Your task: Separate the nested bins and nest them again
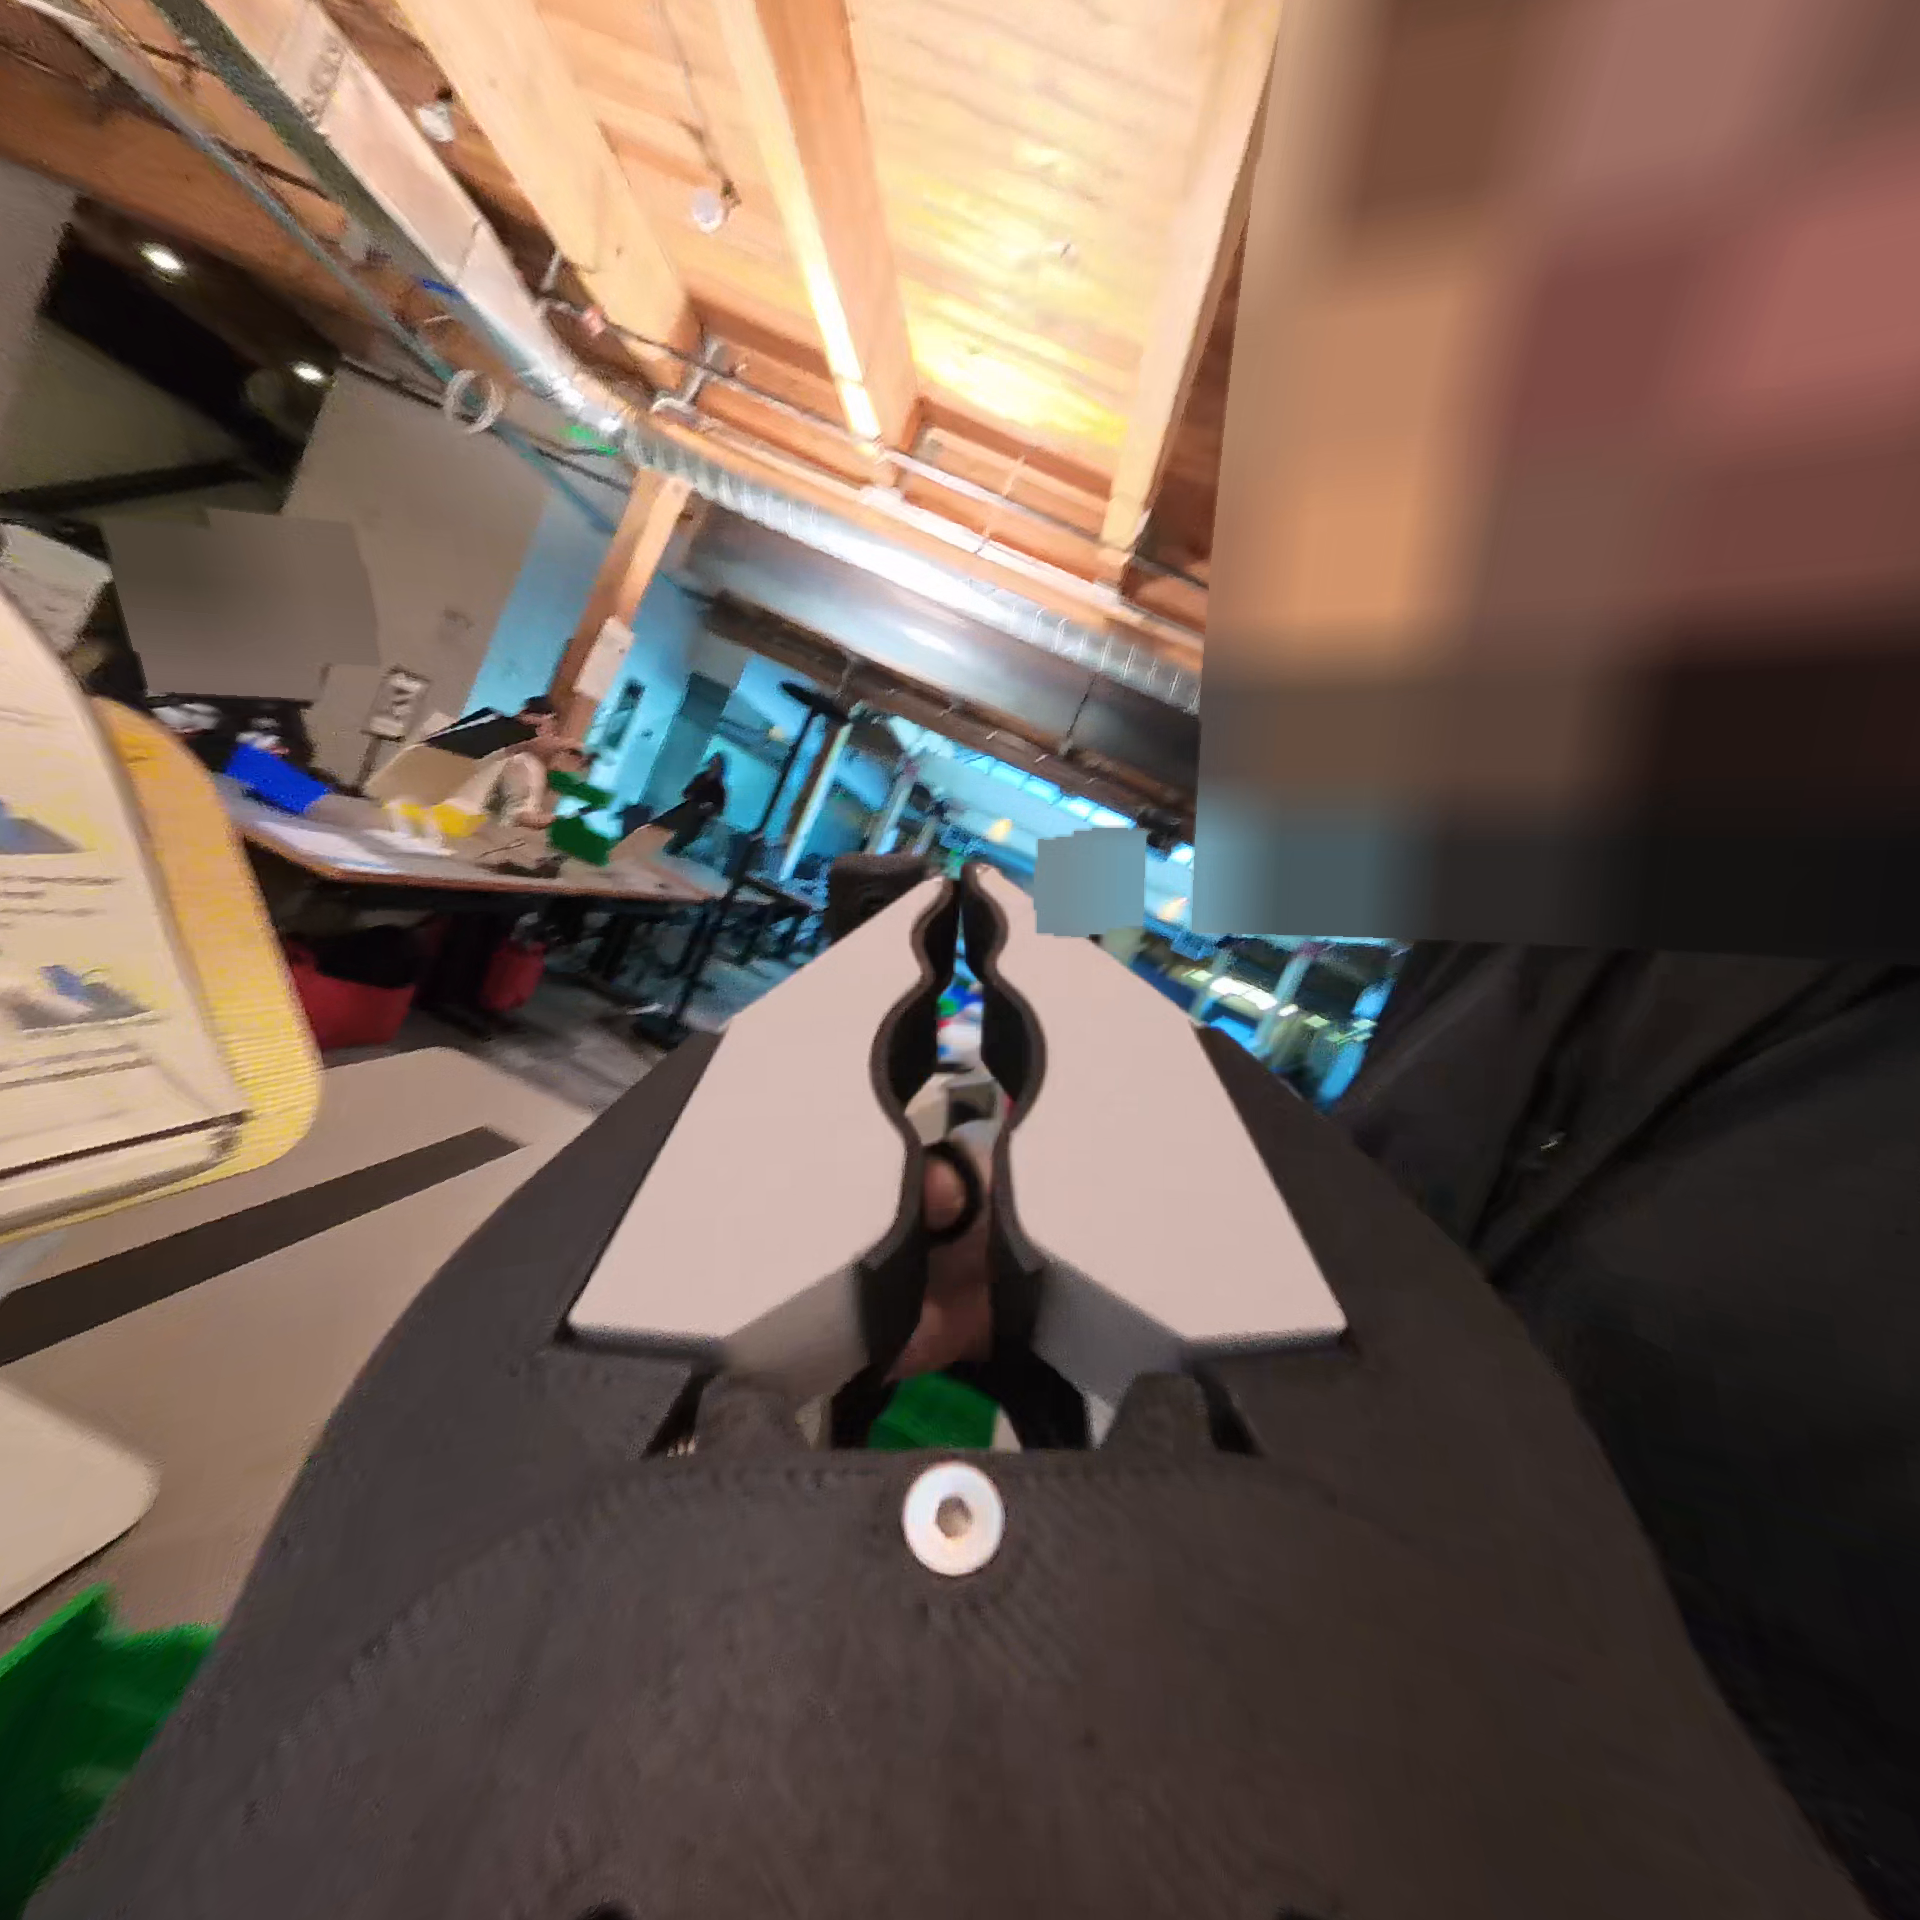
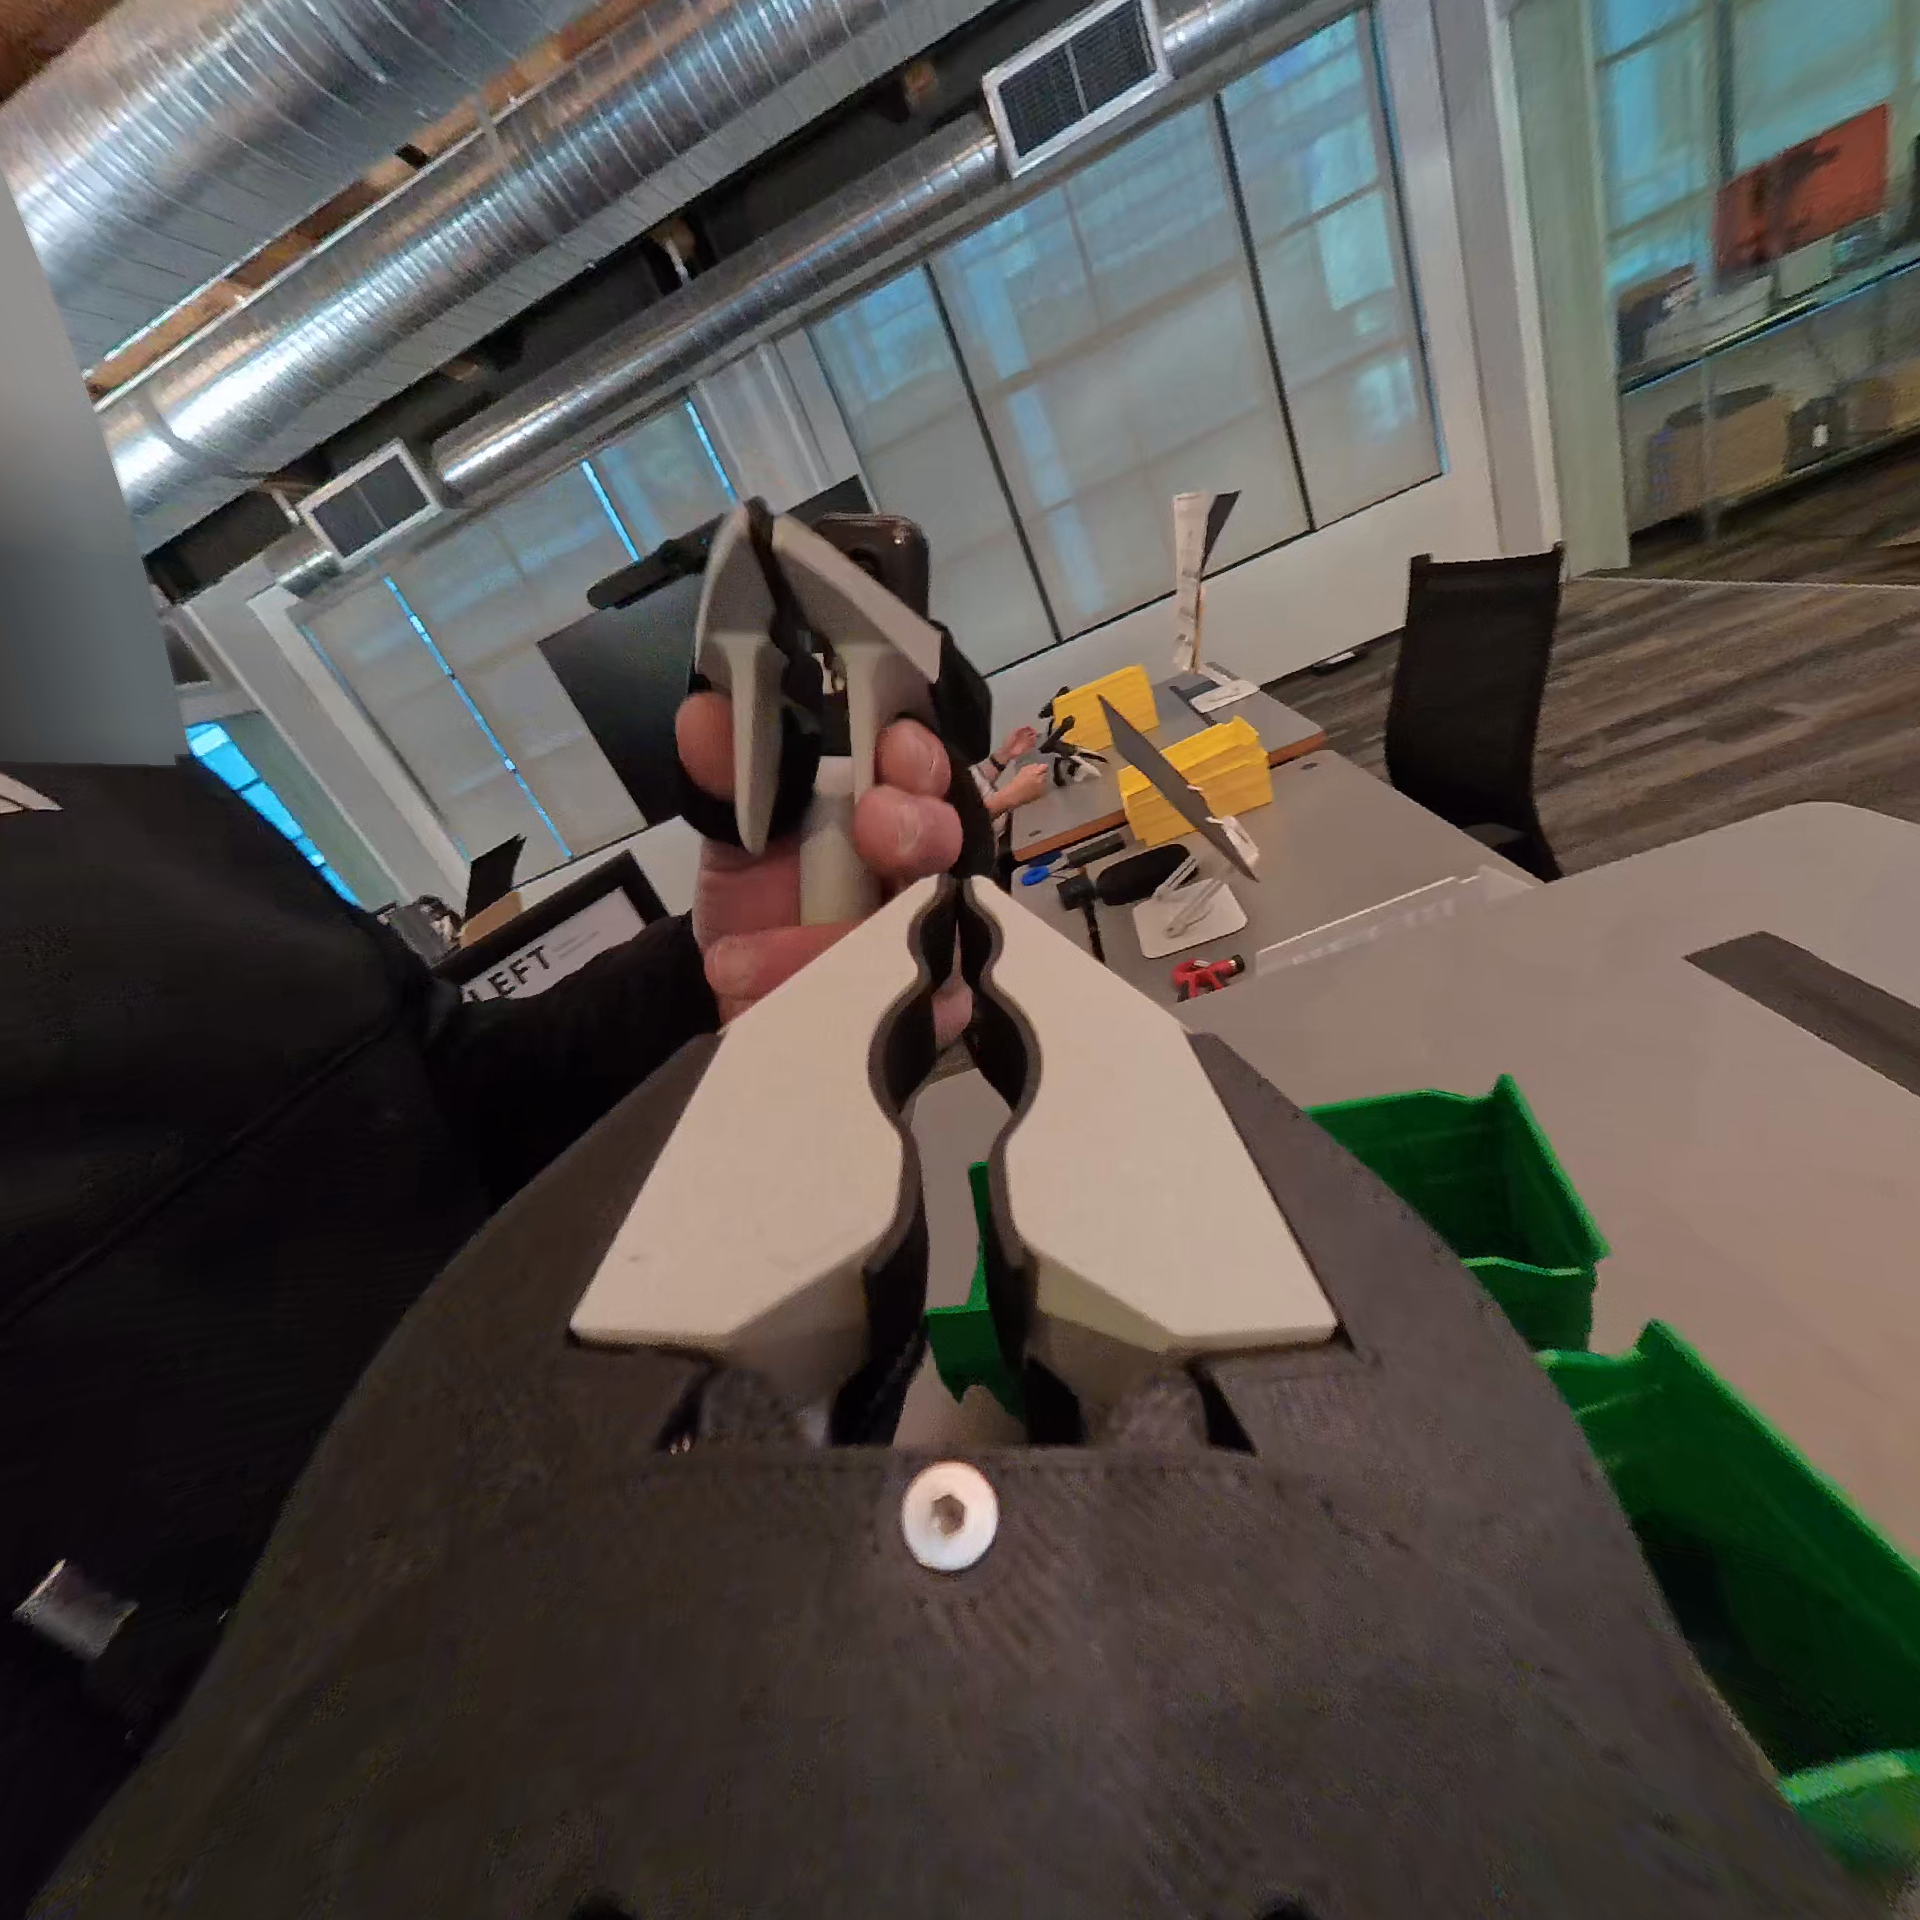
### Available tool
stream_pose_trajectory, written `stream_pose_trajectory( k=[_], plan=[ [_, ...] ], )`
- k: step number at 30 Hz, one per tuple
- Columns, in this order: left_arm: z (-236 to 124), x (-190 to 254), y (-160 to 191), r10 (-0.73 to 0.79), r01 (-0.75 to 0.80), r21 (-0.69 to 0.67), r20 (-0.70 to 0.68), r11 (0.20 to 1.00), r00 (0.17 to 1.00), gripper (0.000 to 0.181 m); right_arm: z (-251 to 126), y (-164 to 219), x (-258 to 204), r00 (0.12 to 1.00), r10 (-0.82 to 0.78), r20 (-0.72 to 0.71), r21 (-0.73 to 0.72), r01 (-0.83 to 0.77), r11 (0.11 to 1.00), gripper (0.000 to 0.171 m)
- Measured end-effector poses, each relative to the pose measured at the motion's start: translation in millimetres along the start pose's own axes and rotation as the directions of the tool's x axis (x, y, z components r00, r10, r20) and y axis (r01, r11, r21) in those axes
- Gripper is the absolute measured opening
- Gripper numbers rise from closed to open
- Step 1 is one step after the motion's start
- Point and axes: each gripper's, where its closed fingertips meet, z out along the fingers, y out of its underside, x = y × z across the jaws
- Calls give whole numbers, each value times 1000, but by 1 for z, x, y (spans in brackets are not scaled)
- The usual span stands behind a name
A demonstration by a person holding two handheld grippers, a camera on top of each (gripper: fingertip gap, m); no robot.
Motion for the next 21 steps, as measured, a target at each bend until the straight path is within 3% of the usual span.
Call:
stream_pose_trajectory(
  k=[1,3,4,6,7,9,10,12,13,14,17,19,21],
  plan=[
    [-1,-7,5,26,-24,-29,44,999,999,0,-1,-1,2,1000,9,-18,12,-9,1000,1],
    [-1,-16,14,21,-13,-81,97,997,995,3,-1,5,0,999,47,4,-18,-46,999,41],
    [-1,-19,15,12,-3,-76,117,997,993,19,-1,6,-3,999,51,19,-25,-51,998,56],
    [1,-29,27,3,21,-144,164,989,986,69,-1,8,-9,997,56,46,-30,-54,998,93],
    [1,-34,35,24,13,-190,188,982,982,80,0,9,-14,996,54,67,-41,-52,998,103],
    [2,-37,37,47,-10,-182,204,983,978,81,0,7,-19,996,35,84,-23,-33,999,122],
    [2,-35,39,40,-3,-185,193,983,980,82,-1,2,-21,995,21,92,16,-23,1000,116],
    [3,-38,43,28,11,-194,199,981,980,81,-8,-11,-20,995,29,101,98,-39,994,82],
    [2,-40,45,32,11,-200,212,980,977,74,-12,-16,-13,996,46,73,142,-56,988,36],
    [1,-42,46,43,2,-206,213,979,976,63,-18,-23,-8,996,64,68,193,-76,978,1],
    [-1,-41,44,88,-42,-211,212,976,973,19,-25,-23,-9,995,47,87,198,-64,978,0],
    [-4,-44,46,103,-50,-226,231,973,967,16,-28,-27,-8,994,71,84,227,-89,970,0],
    [-8,-51,48,122,-54,-248,269,967,955,28,-26,-22,-8,991,98,86,193,-113,975,54]
  ],
)
